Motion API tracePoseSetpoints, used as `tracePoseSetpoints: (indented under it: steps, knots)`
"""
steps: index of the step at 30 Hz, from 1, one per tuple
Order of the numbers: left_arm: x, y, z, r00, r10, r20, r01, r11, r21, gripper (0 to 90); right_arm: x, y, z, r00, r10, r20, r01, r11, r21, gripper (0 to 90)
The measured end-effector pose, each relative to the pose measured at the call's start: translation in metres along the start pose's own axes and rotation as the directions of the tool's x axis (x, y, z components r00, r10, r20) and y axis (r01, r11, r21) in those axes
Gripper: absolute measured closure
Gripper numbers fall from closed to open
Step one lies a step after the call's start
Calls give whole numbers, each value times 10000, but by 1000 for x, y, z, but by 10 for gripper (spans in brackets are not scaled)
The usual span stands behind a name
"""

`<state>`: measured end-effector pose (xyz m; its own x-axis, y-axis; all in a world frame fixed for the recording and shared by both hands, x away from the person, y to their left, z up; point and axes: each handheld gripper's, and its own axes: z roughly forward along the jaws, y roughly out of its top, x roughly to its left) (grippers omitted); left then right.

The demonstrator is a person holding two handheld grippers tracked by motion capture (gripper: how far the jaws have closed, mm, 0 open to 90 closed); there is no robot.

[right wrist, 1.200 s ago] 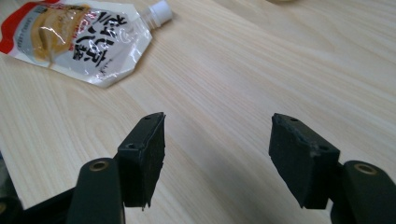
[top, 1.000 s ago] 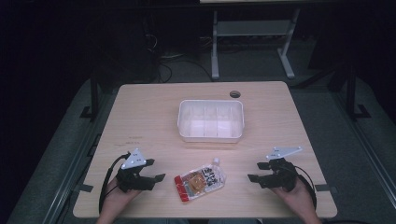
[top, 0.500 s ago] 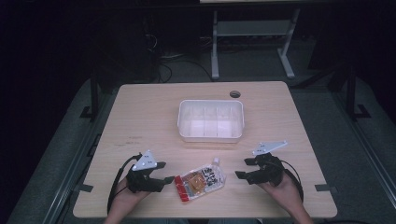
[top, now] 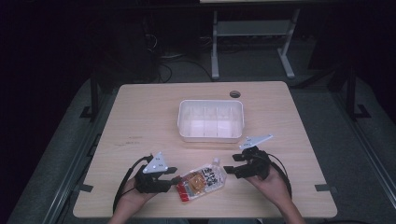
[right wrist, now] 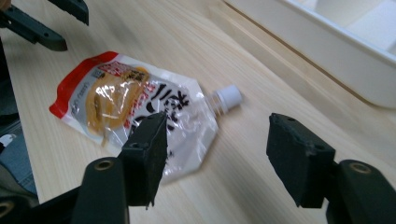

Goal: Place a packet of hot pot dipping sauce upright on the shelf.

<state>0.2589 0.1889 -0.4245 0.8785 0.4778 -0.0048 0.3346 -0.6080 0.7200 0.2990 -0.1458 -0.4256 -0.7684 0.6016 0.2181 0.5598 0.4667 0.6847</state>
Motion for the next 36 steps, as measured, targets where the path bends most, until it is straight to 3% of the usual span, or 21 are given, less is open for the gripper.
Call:
tracePoseSetpoints:
  steps: [5,13,24,36]
  knots:
    - [-1,12,10,9996,220,200,-226,9991,347,665,4,14,12,9999,-34,-149,36,9999,160,428]
    - [-6,5,29,9983,295,501,-349,9932,1112,726,1,17,29,9992,330,-237,-310,9960,833,481]
    - [-7,1,33,9982,219,563,-288,9918,1243,752,-7,0,34,9950,903,-430,-836,9869,1381,508]
    - [-5,-1,36,9978,141,645,-233,9893,1442,766,-7,-5,41,9922,1025,-710,-908,9843,1513,509]
